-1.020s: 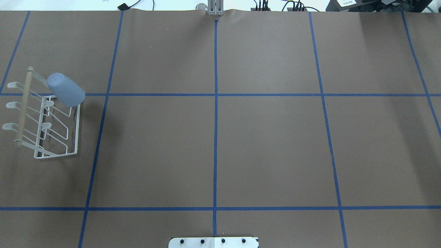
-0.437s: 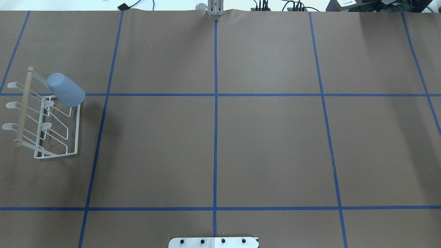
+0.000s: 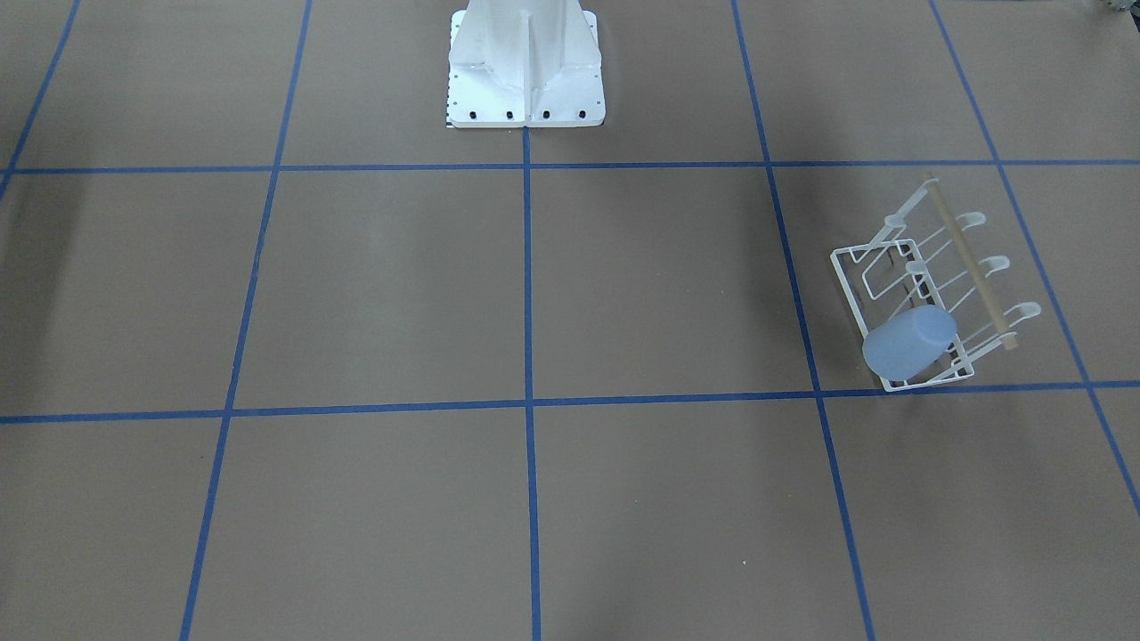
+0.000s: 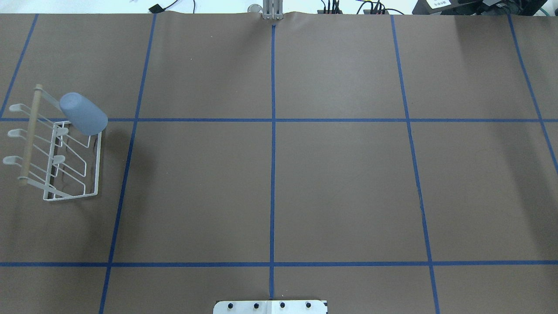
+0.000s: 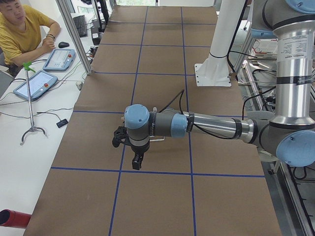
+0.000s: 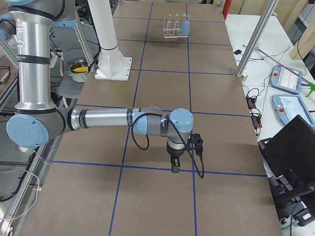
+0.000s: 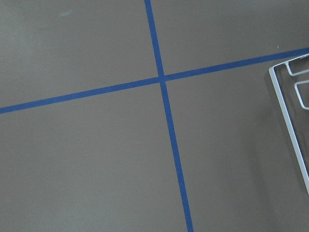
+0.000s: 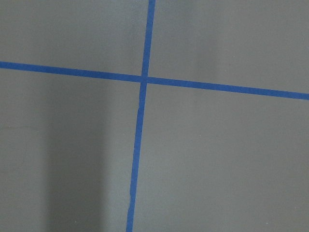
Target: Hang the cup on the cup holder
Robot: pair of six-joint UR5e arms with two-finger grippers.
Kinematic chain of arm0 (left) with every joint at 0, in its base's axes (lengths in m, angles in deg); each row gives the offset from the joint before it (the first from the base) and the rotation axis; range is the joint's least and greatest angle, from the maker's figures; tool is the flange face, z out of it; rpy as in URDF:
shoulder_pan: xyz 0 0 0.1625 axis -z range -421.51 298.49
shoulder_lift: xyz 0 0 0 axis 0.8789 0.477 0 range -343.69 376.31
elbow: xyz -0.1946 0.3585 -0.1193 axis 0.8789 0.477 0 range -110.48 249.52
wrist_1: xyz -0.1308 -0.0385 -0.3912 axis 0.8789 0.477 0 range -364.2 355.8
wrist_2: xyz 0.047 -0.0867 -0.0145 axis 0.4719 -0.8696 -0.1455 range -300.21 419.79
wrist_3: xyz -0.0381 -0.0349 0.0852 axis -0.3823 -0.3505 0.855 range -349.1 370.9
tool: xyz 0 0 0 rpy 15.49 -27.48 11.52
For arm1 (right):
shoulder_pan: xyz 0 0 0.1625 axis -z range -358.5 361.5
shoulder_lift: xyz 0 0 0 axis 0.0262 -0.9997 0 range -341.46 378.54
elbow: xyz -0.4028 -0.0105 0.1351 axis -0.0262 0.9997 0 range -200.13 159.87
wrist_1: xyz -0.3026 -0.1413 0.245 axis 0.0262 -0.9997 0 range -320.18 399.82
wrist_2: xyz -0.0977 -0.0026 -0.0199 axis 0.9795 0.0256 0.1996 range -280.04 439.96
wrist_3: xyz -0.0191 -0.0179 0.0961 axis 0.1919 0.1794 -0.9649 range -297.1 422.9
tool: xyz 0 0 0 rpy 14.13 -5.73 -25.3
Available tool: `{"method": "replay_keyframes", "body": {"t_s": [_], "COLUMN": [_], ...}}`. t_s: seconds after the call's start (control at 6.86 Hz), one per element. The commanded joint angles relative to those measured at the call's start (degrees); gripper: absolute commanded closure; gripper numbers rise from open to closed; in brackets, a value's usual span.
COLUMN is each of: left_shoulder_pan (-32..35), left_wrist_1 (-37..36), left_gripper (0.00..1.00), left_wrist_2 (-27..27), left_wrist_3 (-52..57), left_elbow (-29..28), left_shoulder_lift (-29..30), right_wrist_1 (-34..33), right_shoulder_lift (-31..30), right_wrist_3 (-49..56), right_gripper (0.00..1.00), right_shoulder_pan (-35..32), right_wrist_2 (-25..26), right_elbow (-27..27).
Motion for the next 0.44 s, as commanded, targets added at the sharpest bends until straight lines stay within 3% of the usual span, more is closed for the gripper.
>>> {"method": "replay_keyframes", "body": {"t_s": [0.0, 0.29], "left_shoulder_pan": [0.01, 0.01], "left_wrist_1": [-0.01, -0.01], "left_gripper": [0.01, 0.01], "left_wrist_2": [0.01, 0.01], "left_wrist_3": [0.0, 0.0], "left_elbow": [0.79, 0.98], "left_shoulder_lift": [-0.6, -0.69], "right_wrist_1": [0.01, 0.01], "right_shoulder_lift": [0.0, 0.0], "right_wrist_3": [0.0, 0.0], "right_gripper": [0.0, 0.0], "right_shoulder_pan": [0.09, 0.0], "right_wrist_2": [0.0, 0.0], "right_elbow": [0.13, 0.4]}}
